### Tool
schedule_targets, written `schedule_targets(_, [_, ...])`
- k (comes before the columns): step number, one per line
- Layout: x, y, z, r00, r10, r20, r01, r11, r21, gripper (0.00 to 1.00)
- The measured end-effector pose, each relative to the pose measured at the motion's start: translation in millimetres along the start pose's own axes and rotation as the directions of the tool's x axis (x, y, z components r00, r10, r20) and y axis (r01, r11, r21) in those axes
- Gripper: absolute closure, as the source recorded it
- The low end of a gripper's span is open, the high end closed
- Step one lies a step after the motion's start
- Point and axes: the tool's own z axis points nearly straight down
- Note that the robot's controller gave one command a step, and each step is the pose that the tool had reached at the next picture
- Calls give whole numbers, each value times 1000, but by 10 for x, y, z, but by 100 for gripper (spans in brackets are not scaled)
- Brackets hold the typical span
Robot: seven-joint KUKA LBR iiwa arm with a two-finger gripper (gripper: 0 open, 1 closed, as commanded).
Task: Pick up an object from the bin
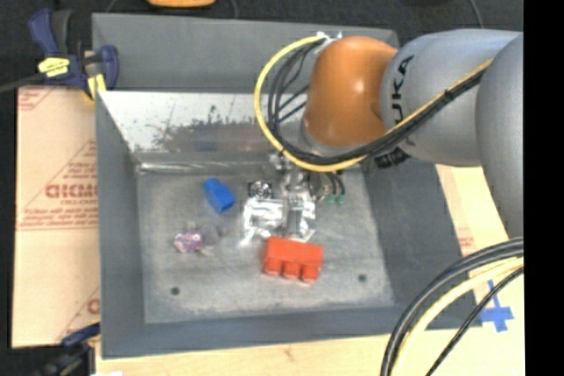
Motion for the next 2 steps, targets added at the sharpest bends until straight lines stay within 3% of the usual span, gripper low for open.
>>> schedule_targets(1, [-31, -13, 247, 1000, 29, -6, -29, 1000, -2, 0])
schedule_targets(2, [114, 3, 245, 998, 59, -6, -59, 998, -2, 0])
